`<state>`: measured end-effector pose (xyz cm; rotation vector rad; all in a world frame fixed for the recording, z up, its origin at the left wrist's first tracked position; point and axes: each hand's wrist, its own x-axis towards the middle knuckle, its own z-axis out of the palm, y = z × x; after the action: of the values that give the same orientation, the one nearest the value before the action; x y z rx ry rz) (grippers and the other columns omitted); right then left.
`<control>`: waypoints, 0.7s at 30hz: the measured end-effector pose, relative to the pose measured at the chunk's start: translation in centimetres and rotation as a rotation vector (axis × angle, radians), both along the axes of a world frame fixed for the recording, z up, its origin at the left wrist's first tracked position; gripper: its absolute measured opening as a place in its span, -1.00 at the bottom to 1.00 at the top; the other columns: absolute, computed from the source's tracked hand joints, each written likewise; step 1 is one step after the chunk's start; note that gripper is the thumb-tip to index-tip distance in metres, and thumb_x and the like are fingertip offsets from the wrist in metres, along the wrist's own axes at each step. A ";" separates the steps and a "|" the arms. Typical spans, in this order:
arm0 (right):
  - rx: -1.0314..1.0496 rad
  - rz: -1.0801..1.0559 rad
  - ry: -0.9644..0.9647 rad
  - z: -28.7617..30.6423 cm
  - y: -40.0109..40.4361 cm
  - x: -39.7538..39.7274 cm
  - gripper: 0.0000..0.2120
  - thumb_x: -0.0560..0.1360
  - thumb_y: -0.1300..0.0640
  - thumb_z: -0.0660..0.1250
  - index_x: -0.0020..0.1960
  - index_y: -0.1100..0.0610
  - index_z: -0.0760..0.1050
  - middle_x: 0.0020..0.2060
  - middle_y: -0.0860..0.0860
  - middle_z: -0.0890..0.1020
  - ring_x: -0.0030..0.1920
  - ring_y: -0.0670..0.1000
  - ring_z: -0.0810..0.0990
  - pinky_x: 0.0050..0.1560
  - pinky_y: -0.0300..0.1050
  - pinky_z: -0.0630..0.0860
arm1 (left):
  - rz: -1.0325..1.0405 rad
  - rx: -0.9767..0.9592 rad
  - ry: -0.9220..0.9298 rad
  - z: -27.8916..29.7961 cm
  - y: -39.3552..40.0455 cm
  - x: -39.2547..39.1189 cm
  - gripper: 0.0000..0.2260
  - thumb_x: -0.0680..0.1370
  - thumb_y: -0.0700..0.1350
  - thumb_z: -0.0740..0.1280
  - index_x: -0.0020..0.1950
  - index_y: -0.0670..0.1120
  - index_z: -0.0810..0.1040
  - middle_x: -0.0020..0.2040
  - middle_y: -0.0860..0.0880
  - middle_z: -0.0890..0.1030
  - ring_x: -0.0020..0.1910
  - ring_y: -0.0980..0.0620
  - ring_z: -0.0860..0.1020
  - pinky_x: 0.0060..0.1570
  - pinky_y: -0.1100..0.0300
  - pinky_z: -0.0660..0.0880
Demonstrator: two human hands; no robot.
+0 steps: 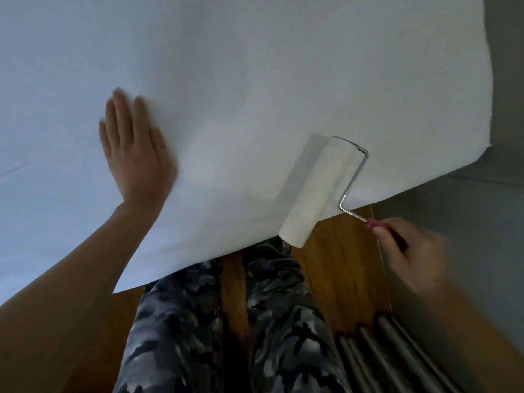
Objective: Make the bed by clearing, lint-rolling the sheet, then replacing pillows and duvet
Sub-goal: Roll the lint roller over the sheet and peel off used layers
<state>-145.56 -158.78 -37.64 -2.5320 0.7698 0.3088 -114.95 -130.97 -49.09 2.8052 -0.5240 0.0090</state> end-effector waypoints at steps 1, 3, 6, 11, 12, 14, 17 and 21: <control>-0.044 0.096 -0.016 0.1 0.3 2.2 -0.49 0.60 -0.22 0.07 -0.04 0.14 0.62 -0.34 -0.02 0.62 -0.43 -0.06 0.52 -0.41 -0.29 0.39 | -0.032 -0.004 -0.015 0.1 0.5 0.1 -0.59 0.68 -0.11 -0.01 0.52 -0.17 0.27 0.54 -0.23 0.22 0.53 -0.21 0.18 0.50 0.08 -0.03; -0.085 0.283 -0.069 -0.3 1.5 6.7 -0.51 0.61 -0.18 0.06 -0.12 0.13 0.60 -0.38 -0.02 0.61 -0.49 -0.04 0.50 -0.48 -0.27 0.40 | -0.056 -0.012 -0.034 0.2 2.0 0.4 -0.61 0.68 -0.13 0.01 0.50 -0.17 0.31 0.52 -0.23 0.25 0.50 -0.22 0.22 0.49 0.08 0.03; -0.038 0.502 -0.112 -1.5 4.2 12.7 -0.51 0.59 -0.21 0.06 -0.25 0.10 0.51 -0.48 -0.06 0.51 -0.56 -0.04 0.40 -0.55 -0.22 0.34 | 0.046 0.010 -0.035 0.4 4.8 0.6 -0.60 0.65 -0.18 0.03 0.49 -0.18 0.32 0.52 -0.23 0.24 0.50 -0.25 0.23 0.48 0.05 0.06; -0.015 0.787 0.035 -2.6 10.4 20.2 -0.55 0.58 -0.26 0.08 -0.28 0.07 0.26 -0.51 -0.08 0.33 -0.53 -0.02 0.32 -0.52 -0.21 0.12 | 0.254 0.062 0.034 1.2 10.8 0.3 -0.55 0.62 -0.17 -0.01 0.52 -0.17 0.26 0.55 -0.23 0.19 0.52 -0.24 0.17 0.49 0.06 0.00; 0.000 0.809 0.111 -2.8 11.5 21.1 -0.54 0.59 -0.27 0.06 -0.28 0.07 0.26 -0.49 -0.07 0.33 -0.50 -0.02 0.31 -0.49 -0.17 0.09 | 0.248 0.068 0.042 1.2 11.9 -0.1 -0.56 0.64 -0.16 -0.01 0.53 -0.17 0.25 0.55 -0.24 0.18 0.52 -0.25 0.17 0.50 0.07 -0.01; 0.059 0.788 0.235 -3.5 12.6 22.3 -0.50 0.59 -0.27 0.06 -0.33 0.08 0.25 -0.45 -0.04 0.34 -0.45 -0.05 0.29 -0.45 -0.14 0.10 | 0.220 0.073 0.051 1.1 13.3 -1.1 -0.57 0.67 -0.14 -0.01 0.53 -0.18 0.23 0.54 -0.26 0.18 0.51 -0.27 0.16 0.50 0.08 -0.03; 0.178 0.687 0.414 -4.1 12.0 23.2 -0.47 0.54 -0.33 0.10 -0.36 0.08 0.27 -0.39 -0.03 0.40 -0.33 0.00 0.38 -0.37 -0.17 0.20 | 0.244 0.054 0.063 1.0 13.2 -2.1 -0.57 0.67 -0.15 -0.02 0.53 -0.19 0.22 0.54 -0.28 0.17 0.52 -0.28 0.14 0.51 0.05 -0.02; 0.161 0.590 0.458 -3.8 8.3 21.7 -0.41 0.48 -0.40 0.13 -0.39 0.10 0.24 -0.45 -0.02 0.37 -0.38 0.00 0.40 -0.35 -0.15 0.26 | 0.279 0.029 0.060 1.0 11.1 -2.3 -0.56 0.65 -0.20 -0.01 0.55 -0.17 0.21 0.55 -0.28 0.13 0.53 -0.28 0.11 0.51 0.05 -0.06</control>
<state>-123.84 -150.50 -41.41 -2.5035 0.1076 1.1226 -117.28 -119.90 -48.11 2.8728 -0.1163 -0.0257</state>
